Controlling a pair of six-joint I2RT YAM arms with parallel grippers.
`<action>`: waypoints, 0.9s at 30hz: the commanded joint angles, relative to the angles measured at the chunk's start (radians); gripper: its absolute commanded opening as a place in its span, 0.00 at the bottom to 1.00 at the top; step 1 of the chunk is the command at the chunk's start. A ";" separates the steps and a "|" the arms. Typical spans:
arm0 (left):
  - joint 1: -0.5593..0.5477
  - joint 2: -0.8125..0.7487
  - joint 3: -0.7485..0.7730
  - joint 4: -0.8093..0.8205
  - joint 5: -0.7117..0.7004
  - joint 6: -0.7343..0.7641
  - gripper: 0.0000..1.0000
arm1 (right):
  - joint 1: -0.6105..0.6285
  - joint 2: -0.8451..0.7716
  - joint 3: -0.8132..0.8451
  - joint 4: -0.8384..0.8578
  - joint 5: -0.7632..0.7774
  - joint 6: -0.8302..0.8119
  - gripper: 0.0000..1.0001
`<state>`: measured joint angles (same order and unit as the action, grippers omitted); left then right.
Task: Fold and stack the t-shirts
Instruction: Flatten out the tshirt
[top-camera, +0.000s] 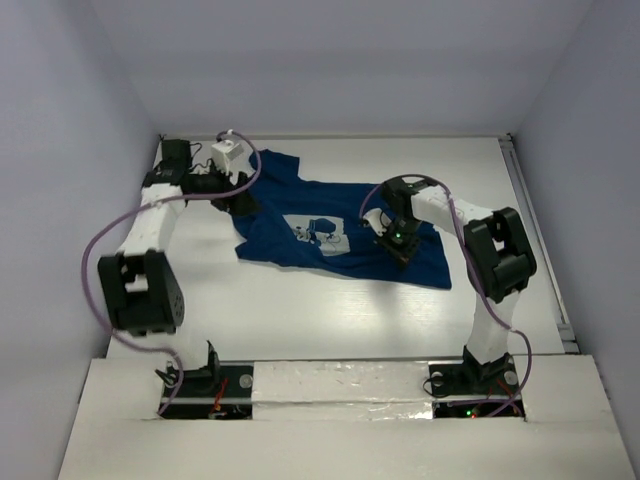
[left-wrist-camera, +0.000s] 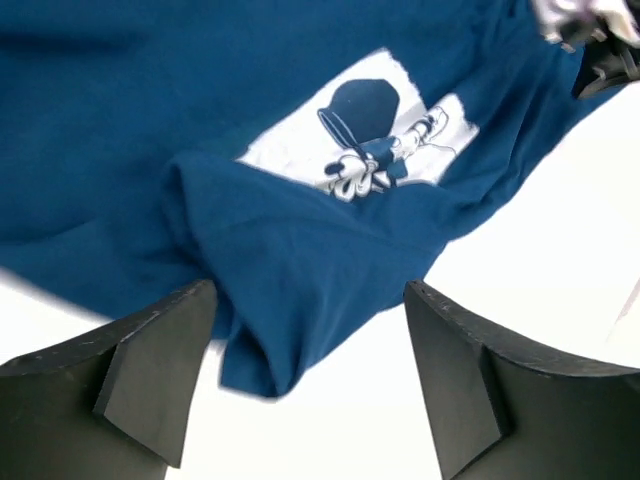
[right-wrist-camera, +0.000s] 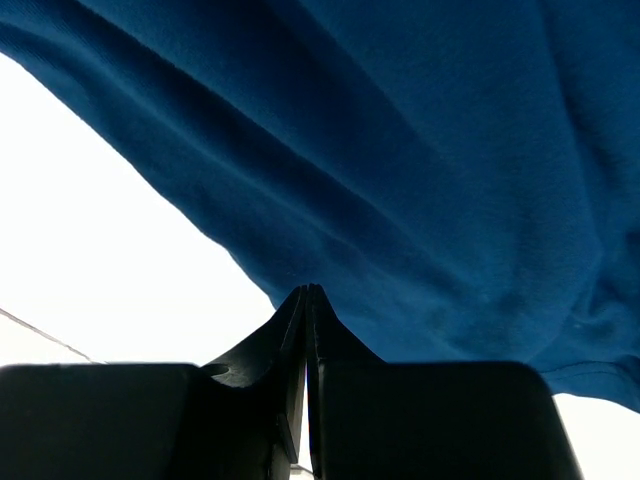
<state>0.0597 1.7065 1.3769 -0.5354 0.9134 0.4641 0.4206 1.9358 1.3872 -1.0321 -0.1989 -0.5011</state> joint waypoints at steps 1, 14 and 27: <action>0.022 -0.197 -0.126 0.015 -0.065 0.126 0.76 | 0.018 -0.058 -0.017 0.030 -0.022 0.001 0.07; 0.009 -0.134 -0.295 -0.146 -0.453 0.338 0.65 | 0.055 -0.100 0.009 -0.008 -0.027 0.019 0.07; -0.032 -0.154 -0.414 0.018 -0.421 0.311 0.64 | 0.073 -0.080 0.018 -0.011 -0.039 0.036 0.06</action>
<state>0.0490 1.5951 0.9798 -0.5789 0.4625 0.7860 0.4820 1.8759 1.3705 -1.0348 -0.2211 -0.4740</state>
